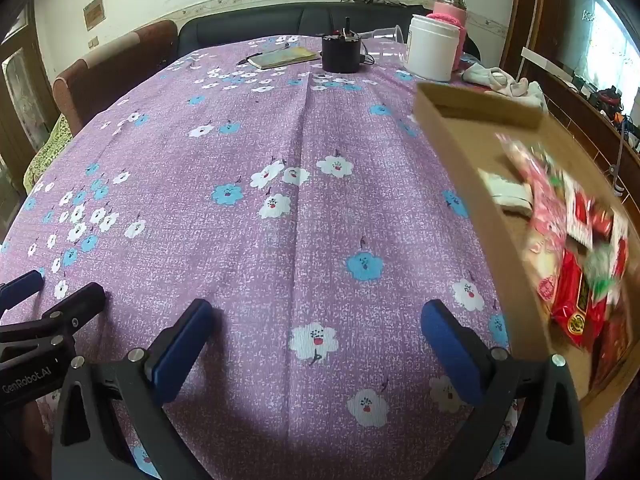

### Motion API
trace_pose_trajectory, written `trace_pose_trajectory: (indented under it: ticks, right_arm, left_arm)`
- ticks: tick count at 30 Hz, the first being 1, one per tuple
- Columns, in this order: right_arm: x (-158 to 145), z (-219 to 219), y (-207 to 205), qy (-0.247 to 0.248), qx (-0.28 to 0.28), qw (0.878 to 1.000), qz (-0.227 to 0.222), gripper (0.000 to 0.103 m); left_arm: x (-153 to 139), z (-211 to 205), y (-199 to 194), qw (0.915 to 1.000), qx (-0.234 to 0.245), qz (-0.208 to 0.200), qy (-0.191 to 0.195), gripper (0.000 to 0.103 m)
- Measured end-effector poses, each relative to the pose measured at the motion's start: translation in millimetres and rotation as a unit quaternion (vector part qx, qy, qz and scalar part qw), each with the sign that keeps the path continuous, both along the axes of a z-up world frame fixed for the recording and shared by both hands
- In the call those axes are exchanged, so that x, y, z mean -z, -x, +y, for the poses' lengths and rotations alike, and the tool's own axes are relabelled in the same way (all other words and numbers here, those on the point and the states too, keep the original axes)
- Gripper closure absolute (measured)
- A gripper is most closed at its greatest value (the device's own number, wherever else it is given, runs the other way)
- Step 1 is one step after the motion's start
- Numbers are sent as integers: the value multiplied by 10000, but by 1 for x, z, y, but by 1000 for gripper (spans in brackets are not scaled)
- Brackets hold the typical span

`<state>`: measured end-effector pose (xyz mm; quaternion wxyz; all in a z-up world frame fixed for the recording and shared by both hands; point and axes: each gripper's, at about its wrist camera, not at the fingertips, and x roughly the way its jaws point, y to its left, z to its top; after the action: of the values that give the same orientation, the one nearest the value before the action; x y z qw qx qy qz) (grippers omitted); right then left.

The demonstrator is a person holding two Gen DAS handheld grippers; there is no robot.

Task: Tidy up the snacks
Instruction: 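Tip the cardboard tray to pour the snacks onto the tablecloth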

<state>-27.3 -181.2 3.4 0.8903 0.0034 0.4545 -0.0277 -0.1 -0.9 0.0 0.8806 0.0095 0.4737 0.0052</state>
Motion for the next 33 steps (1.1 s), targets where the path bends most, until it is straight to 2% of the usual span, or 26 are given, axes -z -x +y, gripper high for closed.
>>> trace_pose_trajectory:
  ticks: [33]
  right_arm:
    - [0,1,0,2,-1,10000,-7,0]
  left_arm:
    - [-2,3,2,10000,1,-18,70,0]
